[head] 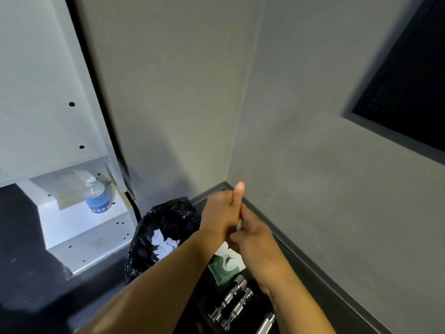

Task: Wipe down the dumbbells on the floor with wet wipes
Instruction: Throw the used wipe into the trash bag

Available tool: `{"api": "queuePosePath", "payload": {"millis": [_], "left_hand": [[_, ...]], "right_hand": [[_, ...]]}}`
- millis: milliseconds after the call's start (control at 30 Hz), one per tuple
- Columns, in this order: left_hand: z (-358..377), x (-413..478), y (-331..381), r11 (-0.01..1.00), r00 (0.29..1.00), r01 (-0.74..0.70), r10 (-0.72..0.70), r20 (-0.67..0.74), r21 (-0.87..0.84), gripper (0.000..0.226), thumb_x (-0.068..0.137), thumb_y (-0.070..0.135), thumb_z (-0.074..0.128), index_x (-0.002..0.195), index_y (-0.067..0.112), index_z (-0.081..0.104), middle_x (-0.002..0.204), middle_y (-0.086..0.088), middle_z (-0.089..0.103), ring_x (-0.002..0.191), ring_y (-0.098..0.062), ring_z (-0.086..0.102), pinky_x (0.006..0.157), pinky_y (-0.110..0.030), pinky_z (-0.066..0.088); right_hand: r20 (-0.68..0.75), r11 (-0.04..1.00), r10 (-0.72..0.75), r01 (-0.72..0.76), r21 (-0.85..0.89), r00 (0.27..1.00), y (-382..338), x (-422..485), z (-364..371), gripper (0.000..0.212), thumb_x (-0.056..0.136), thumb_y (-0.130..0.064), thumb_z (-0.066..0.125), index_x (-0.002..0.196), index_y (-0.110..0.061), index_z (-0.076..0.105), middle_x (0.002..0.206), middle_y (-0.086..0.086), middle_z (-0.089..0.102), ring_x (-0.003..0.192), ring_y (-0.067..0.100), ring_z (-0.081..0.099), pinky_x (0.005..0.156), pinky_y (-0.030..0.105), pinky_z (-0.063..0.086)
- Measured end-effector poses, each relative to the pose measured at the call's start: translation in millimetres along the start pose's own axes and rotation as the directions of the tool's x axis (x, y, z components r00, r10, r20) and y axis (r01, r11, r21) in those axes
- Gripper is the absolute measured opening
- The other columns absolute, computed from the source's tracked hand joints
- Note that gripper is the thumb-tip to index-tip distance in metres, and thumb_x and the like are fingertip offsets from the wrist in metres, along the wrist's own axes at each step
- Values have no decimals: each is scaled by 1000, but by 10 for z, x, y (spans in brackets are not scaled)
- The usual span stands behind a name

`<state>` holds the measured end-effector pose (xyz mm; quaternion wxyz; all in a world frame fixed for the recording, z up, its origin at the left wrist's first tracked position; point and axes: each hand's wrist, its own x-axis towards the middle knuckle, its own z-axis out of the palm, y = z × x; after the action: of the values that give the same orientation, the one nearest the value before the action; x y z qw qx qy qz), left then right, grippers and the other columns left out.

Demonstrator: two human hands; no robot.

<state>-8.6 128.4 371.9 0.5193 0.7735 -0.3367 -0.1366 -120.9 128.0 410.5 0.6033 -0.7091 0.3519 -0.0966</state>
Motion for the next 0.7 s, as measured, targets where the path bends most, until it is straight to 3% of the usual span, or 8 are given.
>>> {"api": "queuePosePath", "payload": {"millis": [67, 167, 300, 433, 500, 567, 633, 700], "left_hand": [[-144, 96, -110, 992, 996, 72, -66, -52, 103, 59, 100, 46, 33, 55, 12, 49, 64, -12, 59, 69, -31, 56, 71, -37, 44], [-426, 198, -273, 958, 957, 282, -278, -84, 44, 65, 99, 51, 31, 61, 8, 62, 65, -8, 64, 71, -27, 62, 75, -34, 47], [-540, 257, -297, 852, 871, 482, -491, 7, -207, 63, 100, 46, 34, 52, 11, 53, 51, -5, 54, 58, -24, 54, 62, -30, 40], [-566, 217, -109, 445, 679, 678, -683, 269, -585, 49, 102, 39, 35, 66, 9, 50, 38, -2, 42, 35, -16, 45, 36, -19, 37], [-601, 164, -7, 289, 645, 684, -669, 370, -670, 42, 103, 31, 36, 74, 6, 53, 53, -4, 47, 45, -15, 50, 31, -15, 39], [-622, 140, 37, 270, 677, 664, -614, 406, -698, 31, 103, 20, 38, 86, 3, 58, 74, -9, 55, 57, -19, 57, 38, -20, 49], [-640, 122, 62, 330, 740, 624, -540, 401, -708, 25, 102, 9, 36, 111, 0, 57, 100, -18, 60, 78, -24, 63, 67, -29, 59], [-632, 49, 88, 348, 773, 611, -456, 440, -711, 31, 102, 12, 35, 124, 0, 54, 115, -18, 61, 97, -25, 59, 90, -36, 49]], "right_hand": [[-59, 982, -58, 47, -180, 997, -25, 54, 21, 62, 91, -4, 40, 138, -43, 43, 129, -4, 62, 114, 20, 61, 99, 42, 49], [-99, 979, -106, 87, -185, 989, -135, 145, 20, 52, 92, 0, 41, 133, -28, 54, 141, -7, 51, 126, 10, 50, 108, 33, 41], [108, 926, -189, 214, -311, 976, -233, 232, 180, 43, 93, -3, 41, 122, -26, 64, 112, -2, 68, 97, 13, 61, 93, 30, 50], [-46, 862, -292, 242, -445, 955, -126, 330, 376, 36, 95, -16, 50, 129, -26, 59, 114, 4, 68, 102, 22, 61, 94, 36, 48], [-186, 880, -333, 234, -414, 924, -106, 358, 408, 35, 93, -19, 53, 127, -25, 61, 116, 1, 69, 106, 19, 62, 95, 35, 48], [-273, 893, -336, 212, -398, 901, -101, 422, 409, 31, 90, -18, 54, 117, -27, 68, 103, 0, 72, 95, 17, 65, 88, 32, 51], [-346, 915, -320, 193, -354, 882, -130, 488, 378, 27, 84, -16, 53, 99, -24, 74, 87, 0, 73, 81, 17, 66, 78, 30, 54], [-409, 956, -286, 231, -179, 866, -161, 554, 350, 26, 76, -10, 52, 81, -16, 77, 75, 0, 72, 70, 15, 65, 70, 26, 54]]}}
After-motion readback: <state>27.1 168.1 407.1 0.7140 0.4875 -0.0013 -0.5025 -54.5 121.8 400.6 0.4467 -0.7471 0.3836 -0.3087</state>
